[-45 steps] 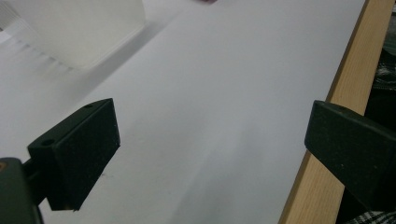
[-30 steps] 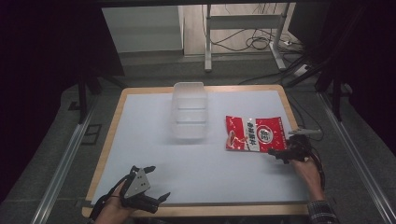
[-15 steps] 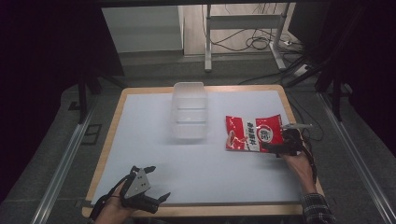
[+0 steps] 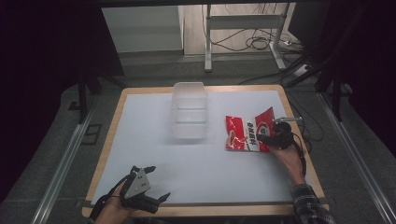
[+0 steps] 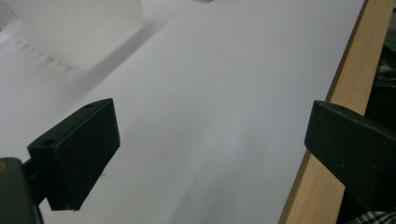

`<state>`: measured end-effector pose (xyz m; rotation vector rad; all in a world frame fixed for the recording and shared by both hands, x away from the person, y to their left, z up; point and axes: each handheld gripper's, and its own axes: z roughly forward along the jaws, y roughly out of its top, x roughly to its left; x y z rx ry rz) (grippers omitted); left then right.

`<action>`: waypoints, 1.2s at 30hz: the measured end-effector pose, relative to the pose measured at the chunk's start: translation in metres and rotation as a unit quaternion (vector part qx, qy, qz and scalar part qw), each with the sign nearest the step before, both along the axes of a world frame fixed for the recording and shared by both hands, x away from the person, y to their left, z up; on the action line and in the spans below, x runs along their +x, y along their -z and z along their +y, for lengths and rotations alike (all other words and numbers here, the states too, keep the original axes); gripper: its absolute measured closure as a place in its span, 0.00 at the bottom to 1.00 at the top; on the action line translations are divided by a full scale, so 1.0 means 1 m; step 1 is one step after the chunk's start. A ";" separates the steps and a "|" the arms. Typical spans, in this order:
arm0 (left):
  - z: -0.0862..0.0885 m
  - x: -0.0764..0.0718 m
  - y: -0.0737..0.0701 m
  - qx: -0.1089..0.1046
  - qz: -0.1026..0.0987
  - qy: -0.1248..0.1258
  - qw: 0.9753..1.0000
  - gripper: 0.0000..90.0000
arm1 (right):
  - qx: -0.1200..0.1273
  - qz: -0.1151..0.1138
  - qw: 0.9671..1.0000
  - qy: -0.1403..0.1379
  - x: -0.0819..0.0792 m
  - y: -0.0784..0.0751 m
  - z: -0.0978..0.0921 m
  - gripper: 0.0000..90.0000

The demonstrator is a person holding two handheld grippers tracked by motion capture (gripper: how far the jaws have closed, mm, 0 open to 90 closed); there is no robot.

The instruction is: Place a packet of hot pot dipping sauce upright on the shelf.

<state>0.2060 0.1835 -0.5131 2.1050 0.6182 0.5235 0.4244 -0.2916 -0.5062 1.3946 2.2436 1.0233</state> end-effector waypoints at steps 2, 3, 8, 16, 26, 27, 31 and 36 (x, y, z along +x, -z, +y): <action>0.000 0.000 0.000 0.000 0.000 0.000 1.000 0.04 | -0.003 -0.001 1.000 0.004 0.000 -0.002 0.001 0.70; 0.000 0.000 0.000 0.000 0.000 0.000 1.000 0.04 | -0.010 -0.008 1.000 0.007 0.000 -0.004 0.003 0.80; 0.000 0.000 0.000 -0.001 0.000 -0.001 1.000 0.04 | -0.023 -0.012 1.000 0.010 0.000 -0.006 0.005 0.93; 0.001 0.000 0.000 -0.003 0.001 -0.002 1.000 0.04 | -0.015 -0.015 1.000 0.022 -0.004 -0.017 0.007 0.97; 0.003 0.001 -0.001 -0.012 0.003 -0.009 1.000 0.03 | 0.000 -0.024 1.000 0.008 -0.007 -0.034 0.017 0.97; 0.003 0.002 -0.001 -0.013 0.004 -0.010 1.000 0.03 | 0.001 -0.026 1.000 0.008 -0.007 -0.037 0.019 0.97; 0.004 0.002 -0.001 -0.010 0.004 -0.010 1.000 0.03 | 0.003 -0.026 1.000 0.010 -0.006 -0.045 0.022 0.97; 0.004 0.001 -0.001 -0.018 0.004 -0.012 1.000 0.03 | 0.015 -0.021 1.000 0.007 -0.003 -0.063 0.026 0.97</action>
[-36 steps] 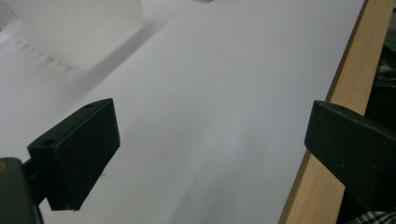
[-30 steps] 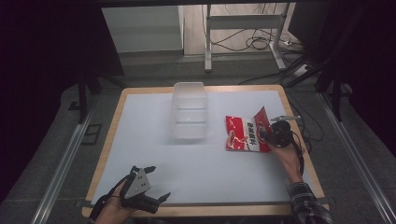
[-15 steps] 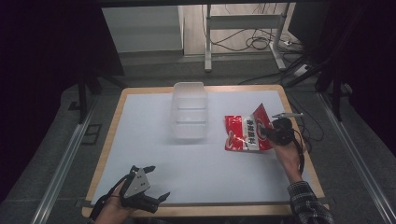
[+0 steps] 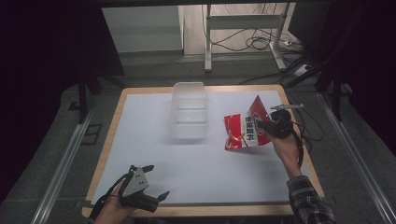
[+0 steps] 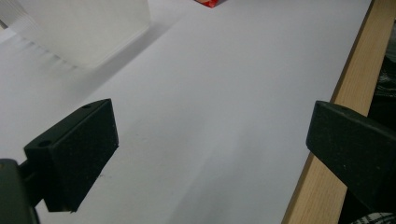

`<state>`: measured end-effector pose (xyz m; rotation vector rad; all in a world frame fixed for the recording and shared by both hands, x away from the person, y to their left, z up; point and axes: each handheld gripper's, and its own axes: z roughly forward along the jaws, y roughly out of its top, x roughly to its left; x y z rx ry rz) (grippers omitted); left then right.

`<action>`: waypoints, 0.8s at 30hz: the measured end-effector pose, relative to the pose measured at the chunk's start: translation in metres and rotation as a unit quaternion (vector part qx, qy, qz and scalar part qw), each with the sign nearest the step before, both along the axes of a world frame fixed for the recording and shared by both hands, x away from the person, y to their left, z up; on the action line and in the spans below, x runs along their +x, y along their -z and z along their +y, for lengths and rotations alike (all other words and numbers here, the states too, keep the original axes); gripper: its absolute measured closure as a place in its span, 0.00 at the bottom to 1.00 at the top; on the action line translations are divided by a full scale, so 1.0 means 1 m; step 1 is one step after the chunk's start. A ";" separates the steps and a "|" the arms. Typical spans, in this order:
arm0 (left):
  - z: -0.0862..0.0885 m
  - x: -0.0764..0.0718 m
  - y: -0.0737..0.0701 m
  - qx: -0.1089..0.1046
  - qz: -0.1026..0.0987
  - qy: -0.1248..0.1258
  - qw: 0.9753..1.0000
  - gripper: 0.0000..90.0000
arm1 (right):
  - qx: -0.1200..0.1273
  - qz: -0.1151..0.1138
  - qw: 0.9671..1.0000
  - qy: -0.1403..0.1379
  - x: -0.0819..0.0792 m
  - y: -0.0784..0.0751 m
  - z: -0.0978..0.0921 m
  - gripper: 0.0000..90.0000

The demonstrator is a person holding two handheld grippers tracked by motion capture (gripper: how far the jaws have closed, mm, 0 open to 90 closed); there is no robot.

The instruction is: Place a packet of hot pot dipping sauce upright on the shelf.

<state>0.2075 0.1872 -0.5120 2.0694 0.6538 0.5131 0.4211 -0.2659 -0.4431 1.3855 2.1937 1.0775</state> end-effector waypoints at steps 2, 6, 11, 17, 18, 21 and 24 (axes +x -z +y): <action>0.000 0.000 0.000 0.000 0.000 0.000 1.000 0.02 | 0.001 -0.003 1.000 -0.002 0.000 -0.006 0.002 0.97; 0.000 0.000 0.000 -0.001 0.000 0.000 1.000 0.03 | 0.006 -0.006 1.000 -0.013 0.000 -0.017 0.007 0.97; 0.001 0.000 0.000 -0.004 0.001 -0.001 1.000 0.02 | 0.016 -0.014 0.999 -0.030 0.001 -0.031 0.016 0.97; 0.001 0.000 0.000 -0.004 0.001 -0.001 1.000 0.02 | 0.024 -0.026 0.998 -0.053 0.001 -0.051 0.032 0.97; 0.001 0.000 0.000 -0.004 0.001 -0.001 1.000 0.02 | 0.024 -0.027 0.998 -0.058 0.001 -0.054 0.035 0.97; 0.001 0.000 0.000 -0.005 0.001 -0.001 1.000 0.02 | 0.020 -0.034 0.996 -0.074 0.000 -0.064 0.045 0.97; 0.001 0.000 0.000 -0.005 0.001 -0.001 1.000 0.03 | 0.010 -0.042 0.995 -0.089 -0.002 -0.073 0.055 0.97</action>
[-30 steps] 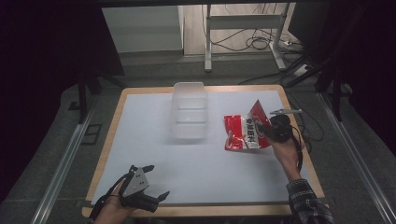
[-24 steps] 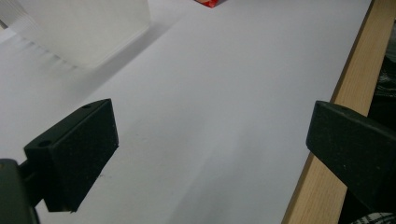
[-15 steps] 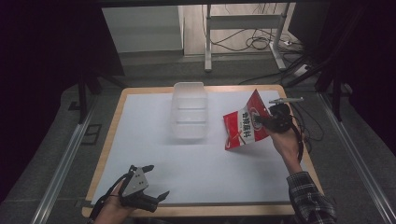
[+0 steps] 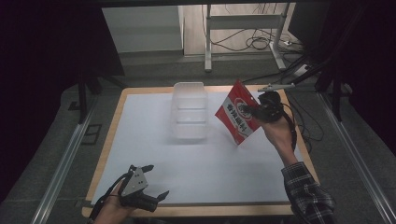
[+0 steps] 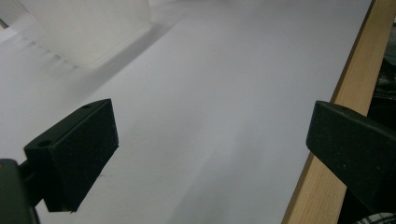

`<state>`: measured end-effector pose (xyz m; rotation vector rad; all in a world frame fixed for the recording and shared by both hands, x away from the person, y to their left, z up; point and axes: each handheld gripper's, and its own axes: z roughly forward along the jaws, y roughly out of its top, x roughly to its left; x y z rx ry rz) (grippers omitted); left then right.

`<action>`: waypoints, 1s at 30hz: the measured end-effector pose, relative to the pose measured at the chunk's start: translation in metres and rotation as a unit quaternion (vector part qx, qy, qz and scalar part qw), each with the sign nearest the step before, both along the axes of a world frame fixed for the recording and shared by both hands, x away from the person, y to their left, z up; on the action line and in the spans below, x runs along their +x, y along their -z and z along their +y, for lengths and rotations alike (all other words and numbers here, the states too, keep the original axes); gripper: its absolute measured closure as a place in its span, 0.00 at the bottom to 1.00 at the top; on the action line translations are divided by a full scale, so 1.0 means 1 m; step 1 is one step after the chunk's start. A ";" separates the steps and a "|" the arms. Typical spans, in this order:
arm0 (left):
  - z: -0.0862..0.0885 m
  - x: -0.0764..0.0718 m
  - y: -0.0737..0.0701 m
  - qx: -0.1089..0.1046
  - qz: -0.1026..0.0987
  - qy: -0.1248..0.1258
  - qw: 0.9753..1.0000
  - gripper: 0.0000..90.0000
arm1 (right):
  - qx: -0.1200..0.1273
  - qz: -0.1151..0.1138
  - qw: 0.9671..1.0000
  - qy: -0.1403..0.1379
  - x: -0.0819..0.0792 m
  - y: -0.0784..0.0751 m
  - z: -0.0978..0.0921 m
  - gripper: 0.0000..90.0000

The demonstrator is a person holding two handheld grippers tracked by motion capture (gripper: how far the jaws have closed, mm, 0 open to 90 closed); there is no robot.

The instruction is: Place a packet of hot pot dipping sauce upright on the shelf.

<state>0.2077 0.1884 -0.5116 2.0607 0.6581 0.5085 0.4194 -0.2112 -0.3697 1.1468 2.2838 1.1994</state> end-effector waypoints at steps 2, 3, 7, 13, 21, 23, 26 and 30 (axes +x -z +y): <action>0.000 0.000 0.000 0.000 0.000 0.001 1.000 0.02 | -0.010 -0.007 1.000 -0.005 -0.001 -0.006 0.005 0.97; 0.000 0.000 0.000 0.000 0.000 0.001 1.000 0.02 | -0.013 -0.011 1.000 -0.007 -0.001 -0.008 0.008 0.97; 0.000 0.000 0.000 0.001 0.000 0.001 1.000 0.02 | -0.020 -0.019 1.000 -0.013 0.002 -0.017 0.011 0.97; 0.000 0.000 0.000 0.004 0.000 0.001 1.000 0.02 | -0.014 -0.023 0.999 -0.036 0.009 -0.026 0.017 0.97; 0.000 0.000 0.000 0.004 0.000 0.002 1.000 0.02 | -0.008 -0.017 0.998 -0.067 0.017 -0.036 0.032 0.97; 0.000 0.000 0.000 0.004 0.000 0.002 1.000 0.02 | -0.009 -0.016 0.997 -0.074 0.020 -0.038 0.036 0.97; 0.000 0.000 0.000 0.003 0.000 0.003 1.000 0.02 | -0.015 -0.013 0.996 -0.082 0.026 -0.041 0.041 0.97; 0.000 0.000 0.000 0.002 0.000 0.003 1.000 0.02 | -0.018 -0.008 0.996 -0.093 0.035 -0.045 0.047 0.97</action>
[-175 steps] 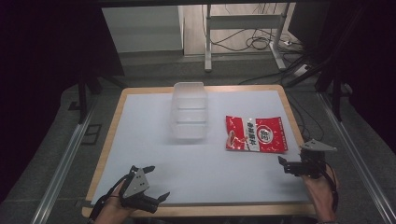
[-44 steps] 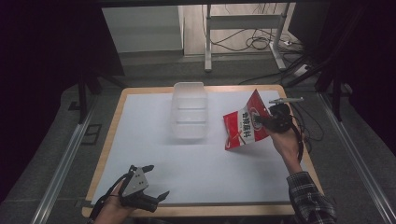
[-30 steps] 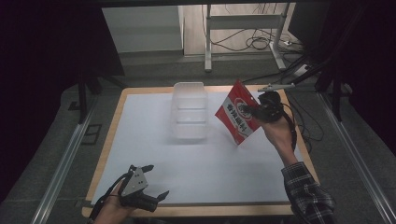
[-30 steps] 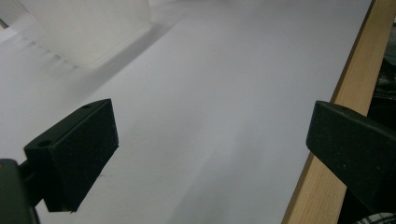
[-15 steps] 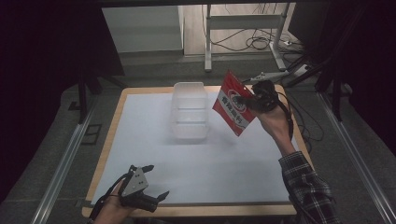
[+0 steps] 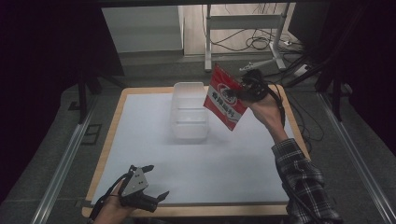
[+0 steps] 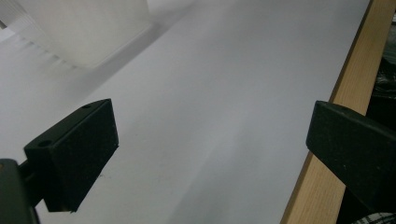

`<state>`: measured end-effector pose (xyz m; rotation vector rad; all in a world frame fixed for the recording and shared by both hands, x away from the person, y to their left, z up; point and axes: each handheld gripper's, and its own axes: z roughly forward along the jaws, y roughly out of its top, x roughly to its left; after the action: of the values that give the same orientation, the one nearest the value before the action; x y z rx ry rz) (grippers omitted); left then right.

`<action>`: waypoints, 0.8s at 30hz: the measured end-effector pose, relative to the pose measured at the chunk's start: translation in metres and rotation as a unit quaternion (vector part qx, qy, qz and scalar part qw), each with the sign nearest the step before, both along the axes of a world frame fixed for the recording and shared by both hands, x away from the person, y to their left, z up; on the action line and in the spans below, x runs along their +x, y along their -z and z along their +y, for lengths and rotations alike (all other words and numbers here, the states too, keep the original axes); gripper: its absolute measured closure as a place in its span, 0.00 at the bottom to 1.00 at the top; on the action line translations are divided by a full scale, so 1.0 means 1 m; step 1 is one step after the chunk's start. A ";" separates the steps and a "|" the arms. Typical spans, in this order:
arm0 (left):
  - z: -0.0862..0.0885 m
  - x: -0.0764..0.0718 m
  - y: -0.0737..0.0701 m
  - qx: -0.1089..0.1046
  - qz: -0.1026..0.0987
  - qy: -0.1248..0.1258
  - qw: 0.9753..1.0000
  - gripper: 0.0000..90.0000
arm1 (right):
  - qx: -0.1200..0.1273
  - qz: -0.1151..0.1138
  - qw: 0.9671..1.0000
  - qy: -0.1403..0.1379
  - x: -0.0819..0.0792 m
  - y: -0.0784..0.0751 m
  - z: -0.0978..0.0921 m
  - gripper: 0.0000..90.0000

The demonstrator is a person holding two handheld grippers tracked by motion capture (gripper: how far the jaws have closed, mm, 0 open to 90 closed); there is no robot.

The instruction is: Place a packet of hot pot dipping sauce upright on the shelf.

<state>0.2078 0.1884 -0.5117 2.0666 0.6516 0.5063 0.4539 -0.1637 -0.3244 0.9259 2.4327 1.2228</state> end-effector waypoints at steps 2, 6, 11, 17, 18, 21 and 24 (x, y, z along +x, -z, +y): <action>0.000 0.000 0.000 0.000 0.000 0.001 1.000 0.02 | -0.002 0.001 1.000 -0.006 0.005 -0.001 0.004 0.97; 0.000 0.000 0.000 0.000 0.000 0.001 1.000 0.02 | -0.010 0.005 1.000 -0.020 0.016 -0.002 0.014 0.97; 0.000 0.000 0.000 0.001 0.000 0.002 1.000 0.03 | -0.028 0.007 0.999 -0.035 0.031 -0.001 0.029 0.97; 0.000 0.000 0.000 0.001 0.000 0.002 1.000 0.03 | -0.041 0.008 0.998 -0.052 0.049 0.001 0.047 0.97; 0.001 0.000 0.000 0.001 0.000 0.002 1.000 0.03 | -0.044 0.008 0.998 -0.055 0.051 0.001 0.049 0.97; 0.001 0.000 0.000 0.001 0.001 0.002 1.000 0.03 | -0.049 0.012 0.997 -0.061 0.058 0.002 0.058 0.97; 0.001 0.000 0.000 0.002 0.000 0.003 1.000 0.03 | -0.053 0.013 0.996 -0.068 0.064 0.003 0.067 0.97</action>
<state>0.2078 0.1891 -0.5115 2.0718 0.6461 0.5041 0.5183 -0.0969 -0.3272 0.7626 2.5912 1.1188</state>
